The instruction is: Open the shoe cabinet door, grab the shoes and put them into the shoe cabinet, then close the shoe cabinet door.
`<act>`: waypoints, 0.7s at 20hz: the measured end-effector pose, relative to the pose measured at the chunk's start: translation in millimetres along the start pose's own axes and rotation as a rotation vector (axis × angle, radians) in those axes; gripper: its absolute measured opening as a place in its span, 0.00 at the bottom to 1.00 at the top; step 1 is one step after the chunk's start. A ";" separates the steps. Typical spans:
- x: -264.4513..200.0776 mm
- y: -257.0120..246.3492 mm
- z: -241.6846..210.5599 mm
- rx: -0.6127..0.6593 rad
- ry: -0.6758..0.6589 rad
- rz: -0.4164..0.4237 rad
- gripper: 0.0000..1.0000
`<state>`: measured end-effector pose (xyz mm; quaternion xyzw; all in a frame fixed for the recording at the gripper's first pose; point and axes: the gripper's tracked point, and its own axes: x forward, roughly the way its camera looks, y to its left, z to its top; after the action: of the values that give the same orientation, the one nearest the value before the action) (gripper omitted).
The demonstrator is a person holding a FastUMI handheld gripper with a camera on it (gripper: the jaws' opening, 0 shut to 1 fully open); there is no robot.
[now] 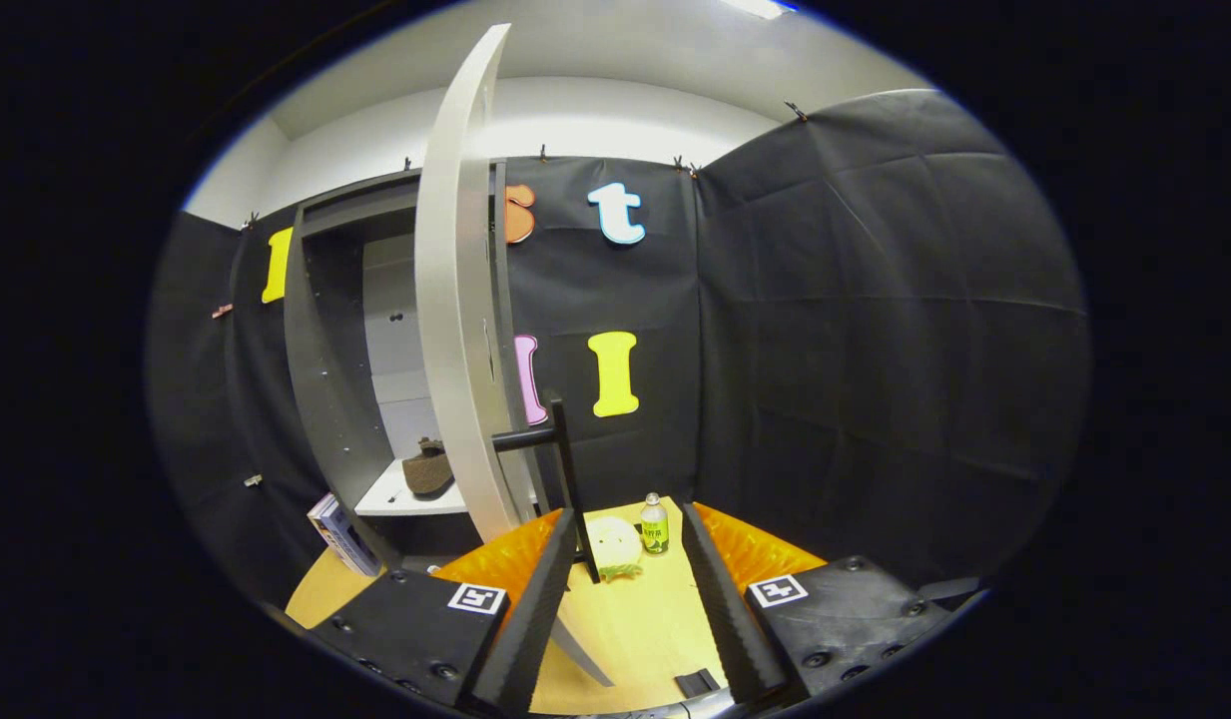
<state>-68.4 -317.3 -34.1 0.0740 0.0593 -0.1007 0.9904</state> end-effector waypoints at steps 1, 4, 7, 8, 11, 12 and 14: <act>-1.6 4.8 0.3 0.001 0.003 0.010 0.73; -7.0 27.7 -6.5 0.030 0.023 0.064 0.73; -13.5 49.3 -10.1 0.019 0.025 0.091 0.74; -16.9 58.2 -11.1 0.013 0.025 0.104 0.73; -20.8 83.1 -12.9 0.004 0.015 0.115 0.73; -23.0 92.0 -13.5 0.012 0.018 0.123 0.74; -25.2 112.5 -15.7 0.023 0.020 0.143 0.74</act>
<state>-71.1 -201.0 -31.1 0.0905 0.0624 -0.0298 0.9935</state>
